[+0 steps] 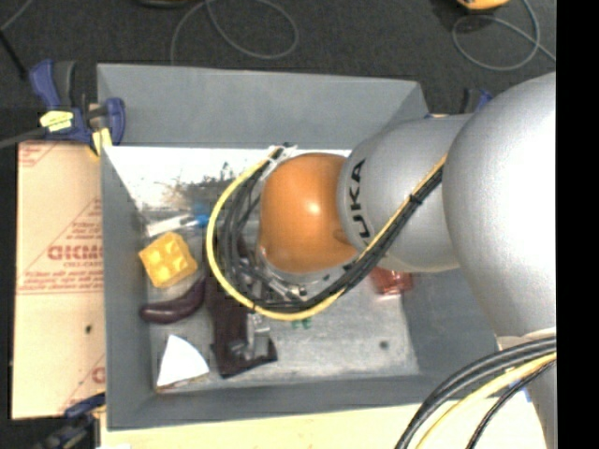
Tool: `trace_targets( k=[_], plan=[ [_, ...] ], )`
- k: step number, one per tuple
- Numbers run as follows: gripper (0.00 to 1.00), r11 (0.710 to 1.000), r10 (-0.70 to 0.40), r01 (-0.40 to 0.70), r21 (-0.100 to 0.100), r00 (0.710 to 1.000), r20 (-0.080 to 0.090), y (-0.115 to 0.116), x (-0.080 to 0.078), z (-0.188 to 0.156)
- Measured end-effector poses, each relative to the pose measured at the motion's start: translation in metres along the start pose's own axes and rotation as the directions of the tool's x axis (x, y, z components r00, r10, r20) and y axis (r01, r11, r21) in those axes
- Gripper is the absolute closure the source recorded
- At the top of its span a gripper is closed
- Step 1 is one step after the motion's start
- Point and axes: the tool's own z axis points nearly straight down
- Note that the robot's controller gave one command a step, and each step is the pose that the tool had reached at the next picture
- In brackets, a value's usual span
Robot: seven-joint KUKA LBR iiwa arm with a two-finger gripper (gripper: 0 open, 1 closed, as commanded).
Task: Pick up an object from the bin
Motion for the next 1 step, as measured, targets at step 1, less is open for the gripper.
trace_targets(
  k=[1],
  plan=[
    [1.00, 0.974, 0.229, -0.229, -0.004, 0.973, 0.008, 0.0020, -0.0411, 0.0397]
  ],
)
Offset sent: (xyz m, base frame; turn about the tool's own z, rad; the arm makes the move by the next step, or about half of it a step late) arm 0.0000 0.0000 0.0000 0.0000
